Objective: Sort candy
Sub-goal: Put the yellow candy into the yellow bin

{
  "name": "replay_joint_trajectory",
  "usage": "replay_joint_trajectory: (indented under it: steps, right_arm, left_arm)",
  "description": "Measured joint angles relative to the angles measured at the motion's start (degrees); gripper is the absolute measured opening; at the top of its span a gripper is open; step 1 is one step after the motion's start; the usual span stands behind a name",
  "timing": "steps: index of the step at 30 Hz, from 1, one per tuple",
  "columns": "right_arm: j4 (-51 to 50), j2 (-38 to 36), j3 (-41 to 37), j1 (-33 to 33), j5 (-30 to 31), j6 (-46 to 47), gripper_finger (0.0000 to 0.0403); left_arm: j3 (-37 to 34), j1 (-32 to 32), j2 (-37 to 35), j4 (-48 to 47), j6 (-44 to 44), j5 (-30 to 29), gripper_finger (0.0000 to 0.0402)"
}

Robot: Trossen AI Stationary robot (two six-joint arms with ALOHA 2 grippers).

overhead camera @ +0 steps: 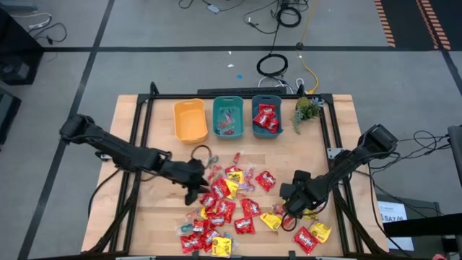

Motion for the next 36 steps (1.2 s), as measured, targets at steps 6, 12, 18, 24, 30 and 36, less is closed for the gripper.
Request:
replay_joint_trajectory:
  steps: [6,12,18,24,30,36]
  right_arm:
    - [1.8,-0.1,-0.4,0.0,0.1,6.8,0.0251]
    - [2.7,-1.6,-0.7,-0.1,-0.1,12.5,0.0115]
    - [-1.3,-2.8,1.1,-1.4,-3.9,16.4,0.0017]
    - [-16.0,-5.1,12.4,-7.5,-2.4,12.6,0.0006]
    - [-16.8,-5.0,27.4,-17.6,9.8,1.9,0.0004]
    - [-6.2,0.3,42.3,-29.5,12.1,-16.6,0.0001]
  left_arm:
    - [-8.8,-1.1,-12.3,0.2,-1.4,-0.8,0.0141]
    - [-15.8,-0.8,-24.2,-0.1,-0.2,-1.8,0.0141]
    - [-20.5,-0.8,-33.1,-1.4,2.7,-1.9,0.0141]
    - [-20.7,-0.7,-38.5,-18.5,8.5,-8.3,0.0141]
    - [-20.7,-0.8,-39.3,-22.2,13.4,-8.3,0.0141]
    - [-20.7,-0.8,-39.3,-23.2,15.2,-9.0,0.0141]
